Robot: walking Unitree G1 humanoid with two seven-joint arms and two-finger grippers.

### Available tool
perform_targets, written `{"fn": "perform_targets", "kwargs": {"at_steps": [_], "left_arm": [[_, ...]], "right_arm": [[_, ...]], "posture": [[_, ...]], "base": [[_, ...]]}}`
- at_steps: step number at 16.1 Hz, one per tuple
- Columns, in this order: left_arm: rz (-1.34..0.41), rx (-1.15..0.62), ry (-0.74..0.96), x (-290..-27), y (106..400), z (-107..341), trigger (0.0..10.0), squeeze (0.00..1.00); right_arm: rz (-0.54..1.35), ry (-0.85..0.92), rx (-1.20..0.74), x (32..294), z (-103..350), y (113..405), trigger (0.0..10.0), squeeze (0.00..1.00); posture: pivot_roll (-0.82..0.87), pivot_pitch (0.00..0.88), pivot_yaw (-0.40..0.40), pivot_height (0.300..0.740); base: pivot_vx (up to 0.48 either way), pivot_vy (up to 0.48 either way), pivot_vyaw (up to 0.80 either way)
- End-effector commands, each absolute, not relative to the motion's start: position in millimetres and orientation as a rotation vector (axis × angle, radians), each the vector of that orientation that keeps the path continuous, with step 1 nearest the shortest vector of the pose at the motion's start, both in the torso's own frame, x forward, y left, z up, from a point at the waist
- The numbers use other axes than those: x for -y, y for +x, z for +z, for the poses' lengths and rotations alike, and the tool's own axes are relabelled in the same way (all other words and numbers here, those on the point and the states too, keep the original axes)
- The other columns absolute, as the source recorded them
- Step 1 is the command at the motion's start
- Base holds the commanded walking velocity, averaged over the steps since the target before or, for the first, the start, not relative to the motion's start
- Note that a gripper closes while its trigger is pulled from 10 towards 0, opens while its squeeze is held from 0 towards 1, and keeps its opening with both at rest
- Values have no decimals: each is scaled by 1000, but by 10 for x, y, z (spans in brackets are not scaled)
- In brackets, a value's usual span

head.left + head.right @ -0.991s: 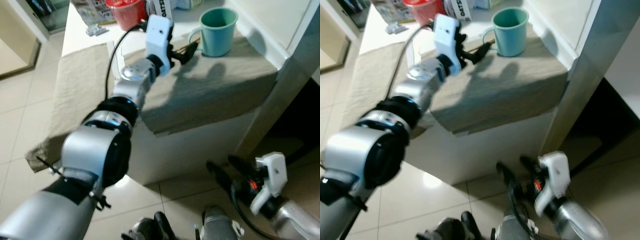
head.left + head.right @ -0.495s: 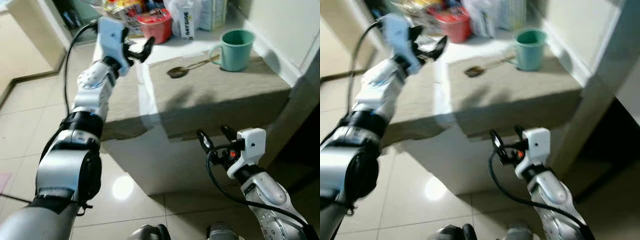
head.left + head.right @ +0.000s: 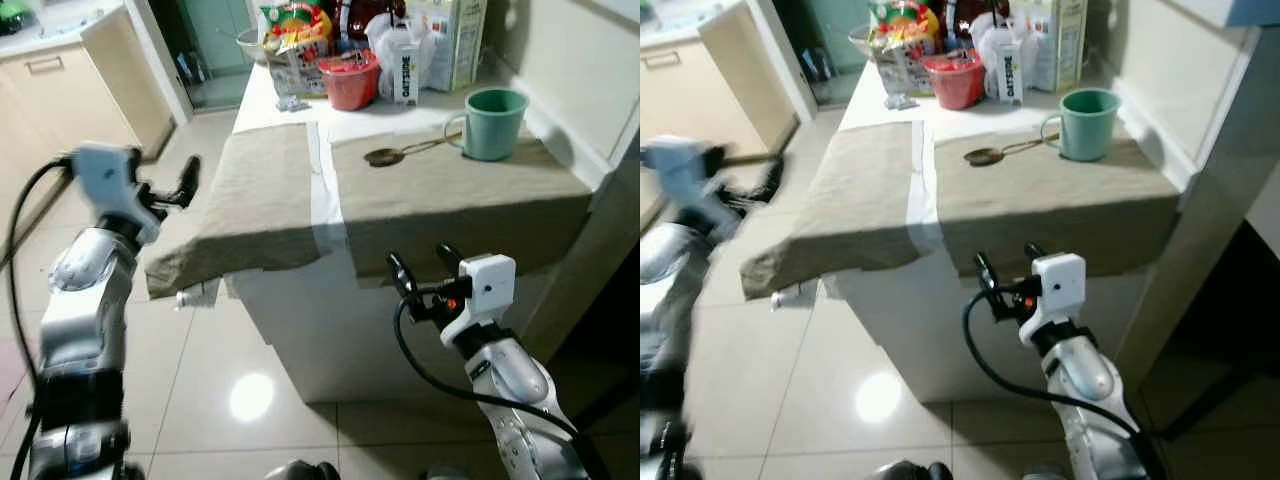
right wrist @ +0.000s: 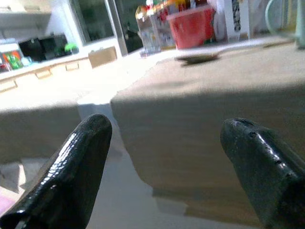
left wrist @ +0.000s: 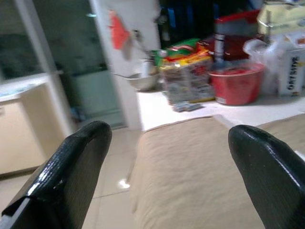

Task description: Setting the table

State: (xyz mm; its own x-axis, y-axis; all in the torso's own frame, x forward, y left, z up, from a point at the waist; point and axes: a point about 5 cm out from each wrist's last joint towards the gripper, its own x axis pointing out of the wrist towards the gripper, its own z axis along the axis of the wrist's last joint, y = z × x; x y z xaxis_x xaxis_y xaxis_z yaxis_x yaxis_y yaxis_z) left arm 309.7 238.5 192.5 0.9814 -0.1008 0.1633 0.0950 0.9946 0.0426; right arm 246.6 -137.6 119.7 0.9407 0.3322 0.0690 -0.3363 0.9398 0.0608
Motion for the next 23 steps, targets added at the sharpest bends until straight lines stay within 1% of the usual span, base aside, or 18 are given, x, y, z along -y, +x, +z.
{"fn": "perform_targets", "kwargs": {"at_steps": [1,2,4,5,6,7,10,11,12,13,16,19,21,23], "left_arm": [[-72,175,25,-2406,3012,1936,10000,0],[-71,187,42,-2308,2808,1777,10000,0],[-38,159,91,-2272,2608,1501,10000,0],[5,107,87,-2300,2514,1318,10000,0],[29,-11,155,-2311,2338,921,10000,0],[13,-41,194,-2279,2276,829,10000,0],[5,-48,102,-2207,2321,903,10000,0],[17,-64,30,-2175,2348,917,10000,0],[12,-60,-65,-2079,2407,968,10000,0],[6,-51,-95,-2031,2445,1002,10000,0],[-3,14,-121,-1936,2616,1167,10000,0],[-19,22,-139,-1845,2648,1246,10000,0],[-48,22,-144,-1756,2672,1279,10000,0],[-61,22,-145,-1726,2693,1292,10000,0]], "right_arm": [[339,76,84,1338,1215,2480,10000,0],[301,86,110,1340,1233,2485,10000,0],[304,74,112,1322,1209,2477,10000,0],[285,90,105,1351,1159,2482,10000,0],[278,87,100,1368,1056,2487,10000,0],[277,79,102,1365,1010,2491,10000,0],[294,37,110,1351,972,2474,10000,0],[294,19,111,1349,961,2473,10000,0],[272,25,101,1365,946,2483,10000,0],[265,39,100,1373,950,2490,10000,0],[279,14,89,1375,950,2534,10000,0],[273,-15,104,1402,973,2546,10000,0],[270,-21,106,1414,993,2569,10000,0],[263,-26,104,1417,993,2584,10000,0]], "posture": [[-204,0,208,740],[-206,0,198,740],[-215,0,185,740],[-218,0,179,740],[-224,0,174,740],[-227,0,170,740],[-226,0,164,740],[-227,0,165,740],[-228,0,162,740],[-230,0,160,740],[-228,0,146,740],[-228,0,140,740],[-232,0,138,740],[-235,0,140,740]], "base": [[0,0,0],[0,0,0],[0,0,0],[0,0,0],[0,0,0],[0,0,0],[0,0,0],[0,0,0],[0,0,0],[0,0,0],[0,0,0],[0,0,0],[0,-480,769],[0,-480,606]]}}
